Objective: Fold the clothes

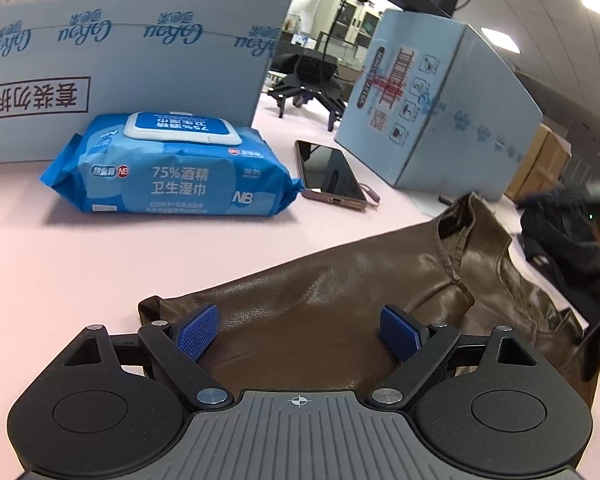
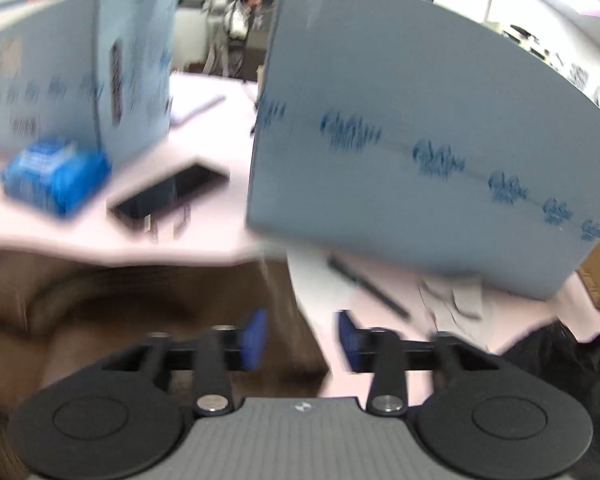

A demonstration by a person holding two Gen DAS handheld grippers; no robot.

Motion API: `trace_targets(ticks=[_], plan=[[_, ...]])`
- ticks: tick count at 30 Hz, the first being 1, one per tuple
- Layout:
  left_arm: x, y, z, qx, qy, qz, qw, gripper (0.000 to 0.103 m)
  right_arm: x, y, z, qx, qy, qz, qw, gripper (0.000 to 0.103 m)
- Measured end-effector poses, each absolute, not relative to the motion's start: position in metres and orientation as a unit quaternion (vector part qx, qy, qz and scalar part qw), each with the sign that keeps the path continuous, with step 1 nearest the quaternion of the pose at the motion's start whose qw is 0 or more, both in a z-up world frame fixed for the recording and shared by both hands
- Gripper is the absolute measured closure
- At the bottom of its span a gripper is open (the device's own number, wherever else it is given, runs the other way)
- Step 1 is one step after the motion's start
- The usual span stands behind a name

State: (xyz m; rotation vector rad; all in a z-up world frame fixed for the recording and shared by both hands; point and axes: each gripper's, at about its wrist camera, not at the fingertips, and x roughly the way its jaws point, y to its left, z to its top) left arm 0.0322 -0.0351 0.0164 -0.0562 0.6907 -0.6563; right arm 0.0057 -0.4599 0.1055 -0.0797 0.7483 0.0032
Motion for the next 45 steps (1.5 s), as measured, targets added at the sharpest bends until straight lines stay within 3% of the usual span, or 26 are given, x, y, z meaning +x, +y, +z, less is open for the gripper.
trace_targets(ticks=[5, 13, 16, 22, 26, 31, 33, 45], plan=[[0.029, -0.035, 0.016, -0.009, 0.330, -0.326, 0.886, 0.013, 0.071, -0.435, 0.095, -0.085, 0.443, -0.039, 0.892, 0.047], [0.029, -0.032, 0.015, -0.015, 0.328, -0.329, 0.885, 0.013, 0.108, -0.399, 0.106, -0.132, 0.464, -0.036, 0.875, 0.047], [0.030, -0.032, 0.015, -0.017, 0.328, -0.329, 0.885, 0.013, 0.116, -0.384, 0.094, -0.211, 0.509, -0.049, 0.833, 0.047], [0.029, -0.031, 0.015, -0.020, 0.327, -0.329, 0.886, 0.013, 0.116, -0.385, 0.070, -0.262, 0.557, -0.066, 0.785, 0.049], [0.029, -0.031, 0.015, -0.020, 0.326, -0.329, 0.886, 0.013, 0.118, -0.374, 0.060, -0.297, 0.564, -0.057, 0.769, 0.057], [0.029, -0.030, 0.015, -0.023, 0.325, -0.330, 0.886, 0.013, 0.123, -0.377, 0.043, -0.302, 0.558, -0.014, 0.773, 0.085], [0.029, -0.030, 0.015, -0.023, 0.325, -0.330, 0.886, 0.013, 0.119, -0.384, 0.045, -0.286, 0.551, -0.002, 0.784, 0.091], [0.029, -0.029, 0.014, -0.026, 0.324, -0.331, 0.886, 0.013, 0.042, -0.421, 0.095, -0.195, 0.421, 0.037, 0.885, 0.096]])
